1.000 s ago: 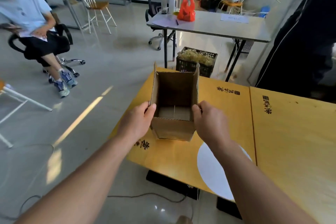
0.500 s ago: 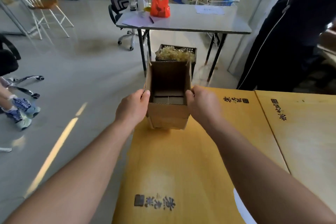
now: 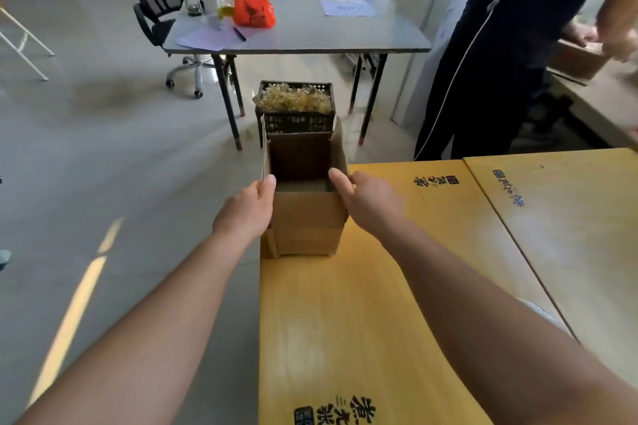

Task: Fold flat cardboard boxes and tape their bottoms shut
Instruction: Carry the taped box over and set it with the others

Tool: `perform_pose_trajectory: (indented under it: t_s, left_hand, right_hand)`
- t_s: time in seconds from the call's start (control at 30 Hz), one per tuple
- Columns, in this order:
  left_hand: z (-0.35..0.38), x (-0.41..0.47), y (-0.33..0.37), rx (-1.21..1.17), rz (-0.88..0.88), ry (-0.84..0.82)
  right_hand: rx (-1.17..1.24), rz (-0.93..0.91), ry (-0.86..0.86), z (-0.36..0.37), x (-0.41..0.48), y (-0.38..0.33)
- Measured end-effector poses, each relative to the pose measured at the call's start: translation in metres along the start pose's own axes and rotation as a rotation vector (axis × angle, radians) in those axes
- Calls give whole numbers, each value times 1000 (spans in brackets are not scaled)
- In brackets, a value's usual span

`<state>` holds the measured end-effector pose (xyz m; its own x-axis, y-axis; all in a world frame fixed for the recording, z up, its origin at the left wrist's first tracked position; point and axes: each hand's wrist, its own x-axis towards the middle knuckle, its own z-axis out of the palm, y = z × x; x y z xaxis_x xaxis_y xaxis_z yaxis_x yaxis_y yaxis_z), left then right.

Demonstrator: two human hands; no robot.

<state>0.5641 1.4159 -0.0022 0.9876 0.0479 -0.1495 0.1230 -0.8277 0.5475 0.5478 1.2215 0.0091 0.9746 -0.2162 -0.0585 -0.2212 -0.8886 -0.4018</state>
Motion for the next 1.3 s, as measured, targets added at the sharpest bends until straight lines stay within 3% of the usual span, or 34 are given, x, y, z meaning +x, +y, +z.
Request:
perform_pose_trajectory:
  t_s: [0.1, 0.17, 0.3, 0.37, 0.47, 0.57, 0.7, 1.07, 1.3]
  left_hand:
    - [-6, -5, 3, -9, -23, -43]
    - [-10, -13, 11, -15, 8, 27]
    - [-12, -45, 36, -37, 303, 324]
    - [1, -69, 54, -113, 415, 360]
    - [41, -106, 84, -135, 494, 234]
    - [92, -138, 113, -5, 571, 25]
    - [156, -187, 162, 135, 651, -123]
    - [298, -361, 339, 260, 986, -323]
    - [363, -457, 417, 283, 1211, -407]
  right_hand:
    - [11, -1, 48, -9, -7, 3]
    - [-11, -2, 125, -19, -15, 9]
    - [-99, -61, 250, -43, -44, 40]
    - [-152, -77, 269, -57, -68, 64]
    - [-204, -42, 262, -72, -111, 103]
    - [-226, 20, 236, -81, -156, 148]
    - [-224, 133, 227, -95, -217, 224]
    - [-227, 474, 319, -168, -398, 444]
    - [-201, 709, 405, -197, -493, 530]
